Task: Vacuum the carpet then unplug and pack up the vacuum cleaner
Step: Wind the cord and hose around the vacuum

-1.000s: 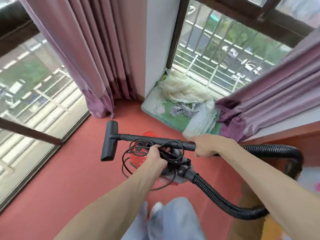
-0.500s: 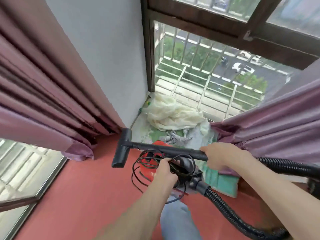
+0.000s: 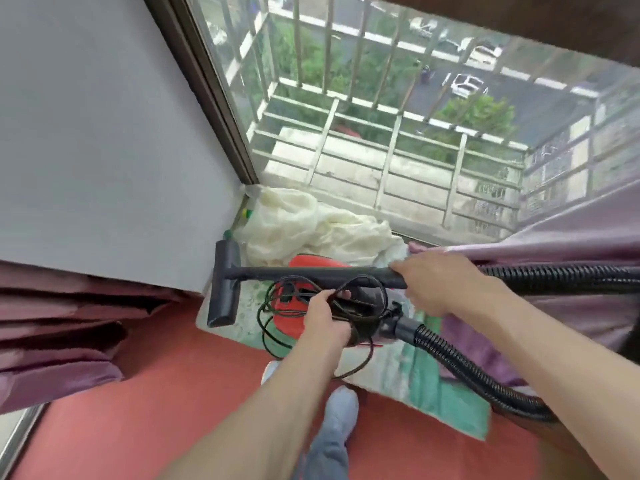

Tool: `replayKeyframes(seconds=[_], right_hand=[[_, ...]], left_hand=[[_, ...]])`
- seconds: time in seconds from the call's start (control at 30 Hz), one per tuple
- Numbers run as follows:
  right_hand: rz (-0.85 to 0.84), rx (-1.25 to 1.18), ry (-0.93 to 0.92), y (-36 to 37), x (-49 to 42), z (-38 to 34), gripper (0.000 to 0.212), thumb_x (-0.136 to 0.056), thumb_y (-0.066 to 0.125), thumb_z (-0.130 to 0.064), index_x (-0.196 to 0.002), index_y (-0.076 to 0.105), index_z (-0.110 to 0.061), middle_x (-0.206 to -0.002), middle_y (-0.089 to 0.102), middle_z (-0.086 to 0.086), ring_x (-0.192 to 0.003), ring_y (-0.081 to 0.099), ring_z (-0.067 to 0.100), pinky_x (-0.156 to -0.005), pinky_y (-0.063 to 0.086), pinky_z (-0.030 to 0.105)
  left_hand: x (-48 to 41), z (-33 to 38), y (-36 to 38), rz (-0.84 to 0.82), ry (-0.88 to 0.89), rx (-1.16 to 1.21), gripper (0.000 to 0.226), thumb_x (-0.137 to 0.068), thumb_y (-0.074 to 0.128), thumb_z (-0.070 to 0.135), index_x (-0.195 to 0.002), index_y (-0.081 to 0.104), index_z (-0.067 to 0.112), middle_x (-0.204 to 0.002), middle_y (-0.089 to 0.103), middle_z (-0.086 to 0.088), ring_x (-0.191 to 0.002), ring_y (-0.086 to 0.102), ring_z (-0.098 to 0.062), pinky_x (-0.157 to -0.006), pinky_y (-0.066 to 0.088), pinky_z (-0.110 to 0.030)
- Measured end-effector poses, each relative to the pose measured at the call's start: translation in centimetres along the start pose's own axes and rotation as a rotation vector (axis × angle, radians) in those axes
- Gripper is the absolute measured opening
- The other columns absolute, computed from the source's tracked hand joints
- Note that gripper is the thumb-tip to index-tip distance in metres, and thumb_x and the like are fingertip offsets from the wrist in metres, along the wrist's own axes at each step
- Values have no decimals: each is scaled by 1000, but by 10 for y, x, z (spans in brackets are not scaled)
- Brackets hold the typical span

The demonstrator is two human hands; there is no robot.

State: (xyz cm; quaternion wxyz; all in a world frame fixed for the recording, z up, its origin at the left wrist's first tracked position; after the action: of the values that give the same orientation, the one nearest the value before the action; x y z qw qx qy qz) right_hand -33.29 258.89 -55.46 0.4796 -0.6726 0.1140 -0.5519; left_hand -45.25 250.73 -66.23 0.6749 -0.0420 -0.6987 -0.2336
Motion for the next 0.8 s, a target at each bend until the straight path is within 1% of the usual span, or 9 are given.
replayKeyframes(seconds=[0.17,0.27,0.37,0.43,0.53,0.63,0.73,0.77,0.8], right_hand=[[124,74,67,41,-78,11,38,-94,48,-14,-130,54,-24,-125,51,1,-121,47,26,-88,41,40],[214,119,93,73,-112,16,45,-91,47,-12,-134,50,-25,-127,52,0,-123,46,26,-91,38,40],[240,116,136,102,-141,27,49,-90,44,-11,-137,47,-24,-129,53,0,-123,45,25,-94,36,42],[229,129,172,121,-156,36,51,-88,44,-11,-137,45,-23,-129,53,1,-121,45,25,-95,35,43],[205,126,223,150,-177,50,56,-86,48,-12,-141,39,-20,-129,52,6,-122,43,27,-99,33,45],[212,95,260,167,-194,55,61,-85,47,-11,-144,36,-17,-126,53,9,-121,45,28,-101,31,46],[252,75,273,173,-208,54,58,-84,47,-13,-141,40,-16,-123,54,8,-118,46,29,-102,29,46],[265,62,271,172,-212,52,56,-83,46,-14,-139,42,-15,-123,55,9,-118,47,29,-102,29,46],[278,55,270,170,-213,50,54,-83,46,-15,-138,44,-15,-123,55,9,-117,47,30,-102,28,46]], left_hand=[[-84,16,10,19,49,2,30,-98,46,2,-68,51,4,-42,58,-7,-58,57,-24,-57,45,-34],[-132,25,16,29,59,26,30,-100,45,1,-71,50,4,-39,58,-7,-33,59,-18,-39,47,-22],[-172,28,17,24,67,46,28,-99,48,-2,-71,51,3,-47,59,-9,-29,57,-17,-30,45,-21],[-191,31,23,3,95,10,25,-98,49,-3,-74,52,2,-65,56,-12,-42,59,-20,-40,49,-23],[-217,42,46,7,147,-58,9,-98,53,-2,-105,54,4,-82,55,-13,-59,53,-19,-55,48,-28],[-231,57,60,93,173,-271,14,-97,60,9,-109,53,7,-71,53,-8,-50,49,-15,-47,46,-25],[-233,68,58,164,78,-476,42,-92,71,31,-125,61,7,-110,68,-4,-81,69,-24,-66,59,-35],[-232,73,56,188,71,-522,49,-90,73,37,-128,60,9,-116,69,-6,-88,71,-28,-64,61,-38],[-230,77,54,203,73,-562,51,-89,73,42,-127,61,10,-114,71,-9,-86,71,-29,-52,60,-36]])
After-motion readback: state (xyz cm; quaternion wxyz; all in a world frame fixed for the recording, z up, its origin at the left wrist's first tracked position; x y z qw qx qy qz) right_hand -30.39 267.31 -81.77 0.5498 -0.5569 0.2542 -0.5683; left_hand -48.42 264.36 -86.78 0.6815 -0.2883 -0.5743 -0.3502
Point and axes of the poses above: each hand's wrist, its own x-axis away from the middle knuckle, its own y-axis out of the palm, z = x × y, the point moved 3 cm from there along -x, towards the middle knuckle
